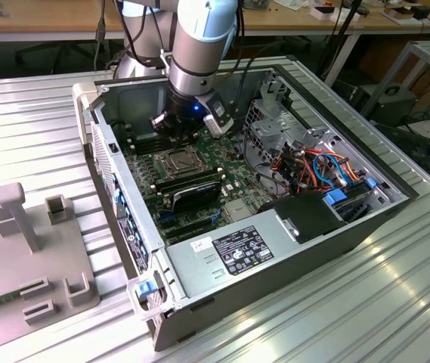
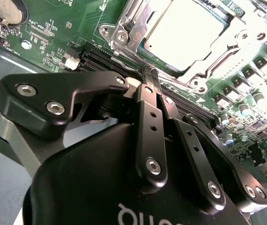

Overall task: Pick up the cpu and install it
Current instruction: 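Install the first cpu locking lever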

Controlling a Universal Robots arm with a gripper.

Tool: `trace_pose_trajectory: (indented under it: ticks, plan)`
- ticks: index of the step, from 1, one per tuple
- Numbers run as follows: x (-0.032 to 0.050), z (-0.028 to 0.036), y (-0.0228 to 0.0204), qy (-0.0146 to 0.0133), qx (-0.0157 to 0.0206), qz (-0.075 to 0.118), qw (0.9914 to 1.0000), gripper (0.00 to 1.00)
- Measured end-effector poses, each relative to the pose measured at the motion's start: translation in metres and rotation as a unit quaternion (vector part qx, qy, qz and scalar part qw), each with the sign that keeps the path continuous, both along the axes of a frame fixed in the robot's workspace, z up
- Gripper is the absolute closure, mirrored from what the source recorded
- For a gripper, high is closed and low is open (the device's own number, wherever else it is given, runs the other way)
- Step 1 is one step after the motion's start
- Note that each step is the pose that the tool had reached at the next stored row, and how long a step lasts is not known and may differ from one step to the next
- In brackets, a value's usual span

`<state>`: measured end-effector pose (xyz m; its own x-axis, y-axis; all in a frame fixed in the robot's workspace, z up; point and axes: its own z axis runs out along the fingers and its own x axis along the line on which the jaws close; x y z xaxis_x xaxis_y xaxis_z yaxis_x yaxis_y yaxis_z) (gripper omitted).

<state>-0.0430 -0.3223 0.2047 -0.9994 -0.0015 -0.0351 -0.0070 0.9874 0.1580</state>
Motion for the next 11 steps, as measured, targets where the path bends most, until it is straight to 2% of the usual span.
trace_pose_trajectory:
  ticks: [11]
  plan:
    - [0.0, -0.0014, -0.0003, 0.0, -0.0002, 0.0, 1.0, 0.89]
